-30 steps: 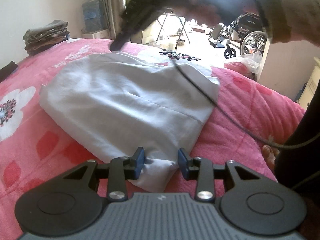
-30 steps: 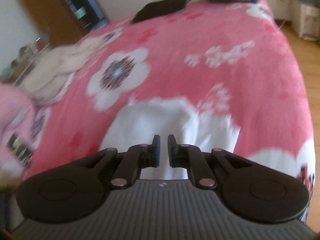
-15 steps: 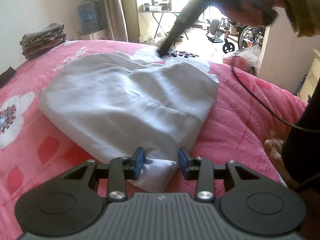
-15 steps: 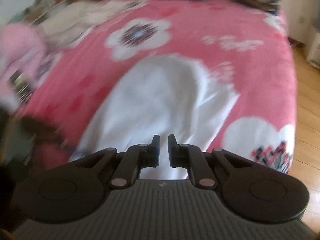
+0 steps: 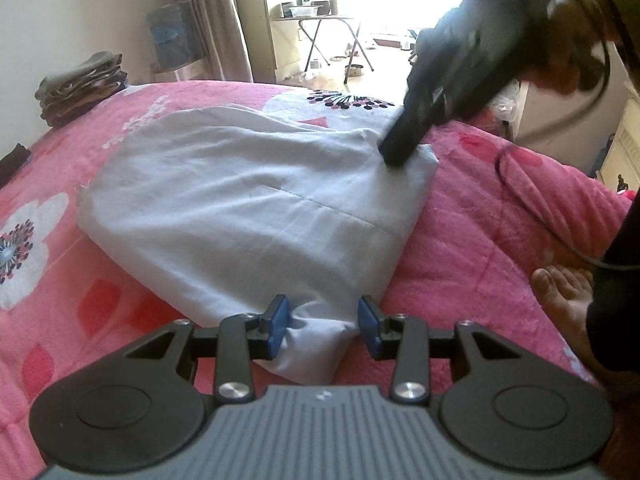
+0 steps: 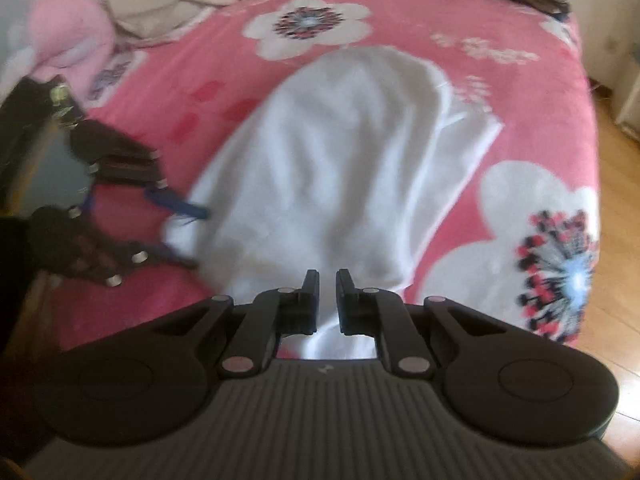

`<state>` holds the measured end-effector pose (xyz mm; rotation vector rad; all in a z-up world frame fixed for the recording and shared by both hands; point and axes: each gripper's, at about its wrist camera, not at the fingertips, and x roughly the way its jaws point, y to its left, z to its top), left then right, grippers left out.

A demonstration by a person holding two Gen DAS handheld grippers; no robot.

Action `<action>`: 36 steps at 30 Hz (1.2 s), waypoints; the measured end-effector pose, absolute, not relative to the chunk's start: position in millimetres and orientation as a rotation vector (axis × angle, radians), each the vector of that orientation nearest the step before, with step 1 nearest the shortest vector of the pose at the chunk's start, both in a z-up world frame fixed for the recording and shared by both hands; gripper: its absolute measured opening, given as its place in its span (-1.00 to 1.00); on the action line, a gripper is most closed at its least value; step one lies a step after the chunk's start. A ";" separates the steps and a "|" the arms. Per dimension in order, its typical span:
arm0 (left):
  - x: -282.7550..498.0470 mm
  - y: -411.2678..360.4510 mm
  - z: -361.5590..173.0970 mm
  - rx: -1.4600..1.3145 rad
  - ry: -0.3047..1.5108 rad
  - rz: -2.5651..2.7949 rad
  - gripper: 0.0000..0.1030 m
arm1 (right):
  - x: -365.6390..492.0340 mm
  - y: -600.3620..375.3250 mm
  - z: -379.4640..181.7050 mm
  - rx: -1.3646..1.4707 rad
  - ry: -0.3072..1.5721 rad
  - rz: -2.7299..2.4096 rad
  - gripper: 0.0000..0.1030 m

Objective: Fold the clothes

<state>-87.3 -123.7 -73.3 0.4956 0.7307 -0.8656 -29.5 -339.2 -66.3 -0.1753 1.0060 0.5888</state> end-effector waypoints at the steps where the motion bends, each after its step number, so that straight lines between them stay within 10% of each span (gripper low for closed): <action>1: -87.8 -124.2 -73.3 0.498 0.730 -0.867 -0.16 | -30.9 -340.6 -74.3 -0.167 1.010 0.572 -0.71; 29: 43.5 -208.2 -58.7 0.555 0.634 -0.812 -0.17 | 108.9 -439.6 -121.3 0.799 0.821 0.215 -0.44; 36: 47.9 -206.2 -64.2 0.521 0.638 -0.836 -0.17 | 104.3 -434.0 -115.0 0.766 0.765 0.271 -0.83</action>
